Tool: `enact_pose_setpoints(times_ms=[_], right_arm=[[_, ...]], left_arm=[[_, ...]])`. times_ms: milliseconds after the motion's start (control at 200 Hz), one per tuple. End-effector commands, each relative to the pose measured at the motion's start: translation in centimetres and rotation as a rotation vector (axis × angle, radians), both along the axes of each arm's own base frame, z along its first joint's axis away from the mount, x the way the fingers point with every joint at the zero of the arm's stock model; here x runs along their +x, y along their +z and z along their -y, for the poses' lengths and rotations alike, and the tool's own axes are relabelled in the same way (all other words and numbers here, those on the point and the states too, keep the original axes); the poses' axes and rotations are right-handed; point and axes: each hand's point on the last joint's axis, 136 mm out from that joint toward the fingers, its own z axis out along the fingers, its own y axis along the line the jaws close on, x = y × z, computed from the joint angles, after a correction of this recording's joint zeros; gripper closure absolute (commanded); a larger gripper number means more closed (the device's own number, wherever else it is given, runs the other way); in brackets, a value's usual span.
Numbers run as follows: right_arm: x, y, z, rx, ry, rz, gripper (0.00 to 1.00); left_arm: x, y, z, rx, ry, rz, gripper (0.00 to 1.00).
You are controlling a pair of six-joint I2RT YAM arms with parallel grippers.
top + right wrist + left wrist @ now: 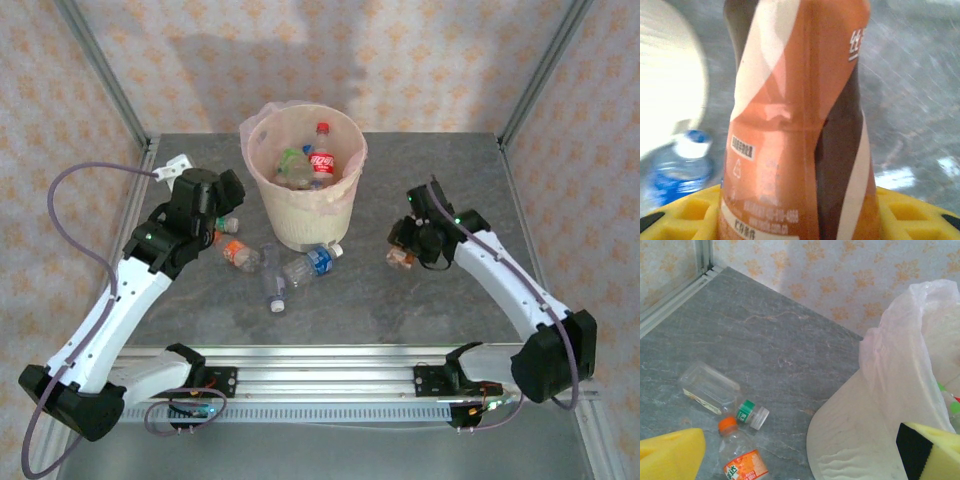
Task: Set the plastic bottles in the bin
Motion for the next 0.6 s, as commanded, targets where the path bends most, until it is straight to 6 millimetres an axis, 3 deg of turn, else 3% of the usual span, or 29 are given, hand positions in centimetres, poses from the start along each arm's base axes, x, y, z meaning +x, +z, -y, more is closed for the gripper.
enact_pose_setpoints(times_ms=[0,145,290,405,596], right_arm=[[0.9,5.4,-1.3,-0.028,0.062,0.105,0.54],[2.8,12.2,-5.0,0.023,0.17,0.238,0.54],[4.5,17.2,-8.5,0.082,0.263,0.338,0.55],[6.2,19.8,-10.8,0.125,0.314,0.389,0.55],[9.0,22.0,-13.8,0.136,0.373,0.433,0.55]], left_arm=[[-0.4,1.1,-1.1,-0.003,0.049,0.05,0.0],[-0.8,1.4,-1.5,-0.004,0.059,0.061,0.0],[-1.2,1.6,-1.8,-0.002,0.072,0.074,0.0],[-1.2,1.6,-1.9,-0.006,0.074,0.076,0.0],[-1.2,1.6,-1.8,-0.008,0.069,0.076,0.0]])
